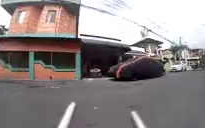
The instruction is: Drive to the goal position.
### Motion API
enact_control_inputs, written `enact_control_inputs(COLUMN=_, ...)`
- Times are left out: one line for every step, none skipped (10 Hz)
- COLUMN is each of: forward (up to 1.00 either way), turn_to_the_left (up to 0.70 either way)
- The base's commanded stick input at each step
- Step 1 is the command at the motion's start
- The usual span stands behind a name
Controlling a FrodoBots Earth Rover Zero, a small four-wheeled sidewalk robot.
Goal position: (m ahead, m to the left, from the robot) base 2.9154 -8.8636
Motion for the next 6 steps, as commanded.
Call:
enact_control_inputs(forward=0.0, turn_to_the_left=-0.85)
enact_control_inputs(forward=0.0, turn_to_the_left=-0.85)
enact_control_inputs(forward=0.0, turn_to_the_left=-0.85)
enact_control_inputs(forward=0.0, turn_to_the_left=-0.85)
enact_control_inputs(forward=0.0, turn_to_the_left=-0.85)
enact_control_inputs(forward=0.39, turn_to_the_left=-0.61)
